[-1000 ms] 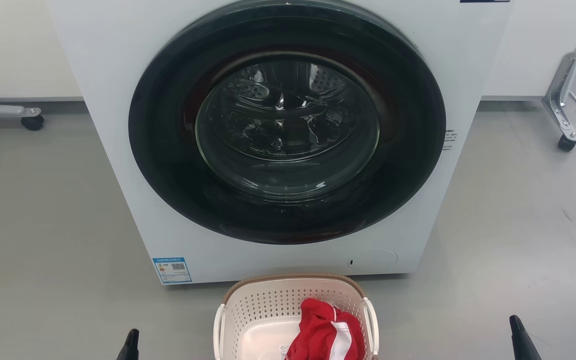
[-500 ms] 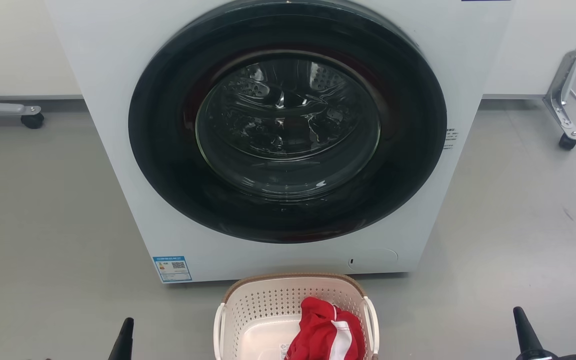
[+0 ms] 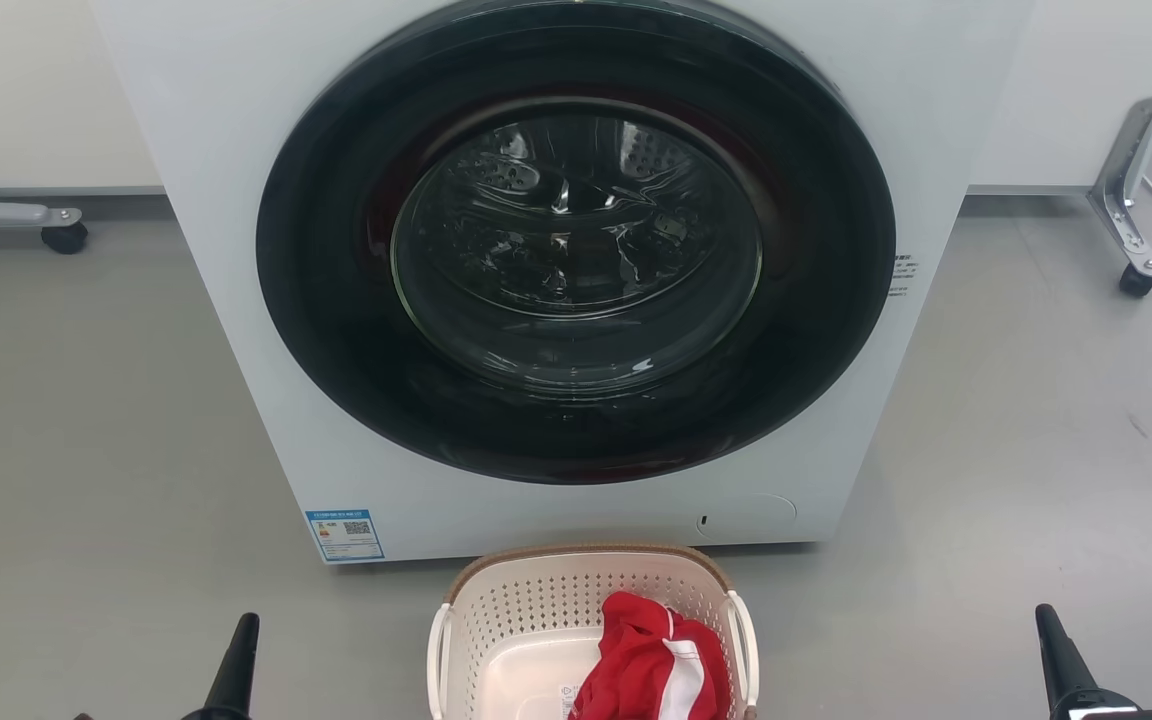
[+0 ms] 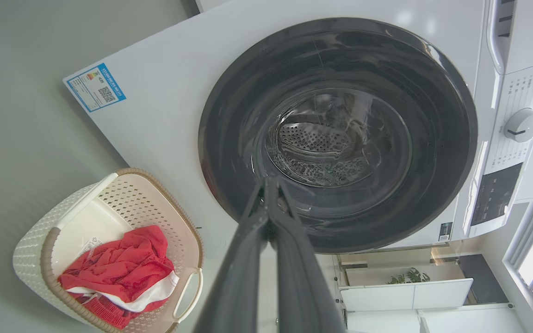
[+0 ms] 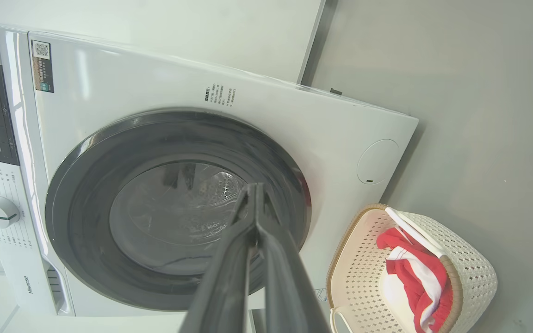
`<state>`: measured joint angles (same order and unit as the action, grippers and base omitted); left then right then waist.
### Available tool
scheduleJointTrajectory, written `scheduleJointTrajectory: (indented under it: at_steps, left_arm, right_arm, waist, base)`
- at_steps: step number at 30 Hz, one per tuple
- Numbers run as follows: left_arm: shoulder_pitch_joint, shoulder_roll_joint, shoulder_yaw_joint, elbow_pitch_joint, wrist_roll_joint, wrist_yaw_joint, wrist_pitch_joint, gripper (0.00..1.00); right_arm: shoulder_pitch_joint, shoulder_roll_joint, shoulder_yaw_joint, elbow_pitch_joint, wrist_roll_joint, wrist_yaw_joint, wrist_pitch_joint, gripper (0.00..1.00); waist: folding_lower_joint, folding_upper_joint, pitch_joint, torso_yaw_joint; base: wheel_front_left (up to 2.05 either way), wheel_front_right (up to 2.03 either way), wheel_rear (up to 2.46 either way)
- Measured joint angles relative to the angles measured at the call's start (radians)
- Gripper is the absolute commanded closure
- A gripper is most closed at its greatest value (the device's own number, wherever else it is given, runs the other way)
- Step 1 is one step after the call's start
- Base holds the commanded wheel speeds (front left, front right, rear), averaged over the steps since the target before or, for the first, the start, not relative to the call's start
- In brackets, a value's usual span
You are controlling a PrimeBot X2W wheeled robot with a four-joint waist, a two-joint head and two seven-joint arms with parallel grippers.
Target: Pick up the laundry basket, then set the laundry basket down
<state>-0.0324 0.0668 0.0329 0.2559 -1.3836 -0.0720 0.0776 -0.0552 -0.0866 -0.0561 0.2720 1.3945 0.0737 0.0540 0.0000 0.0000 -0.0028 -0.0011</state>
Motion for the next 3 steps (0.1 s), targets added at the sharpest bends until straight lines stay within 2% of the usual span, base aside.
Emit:
scheduleJointTrajectory:
  at_steps: [3]
  left_arm:
    - [-0.01, -0.005, 0.012, 0.004, -0.04, -0.009, 0.008, 1.0]
  right_arm:
    - [-0.001, 0.008, -0.013, 0.005, 0.032, 0.007, 0.012, 1.0]
  waist:
    - [0.0, 0.0, 0.001, 0.0]
  base:
    - [0.0, 0.0, 0.0]
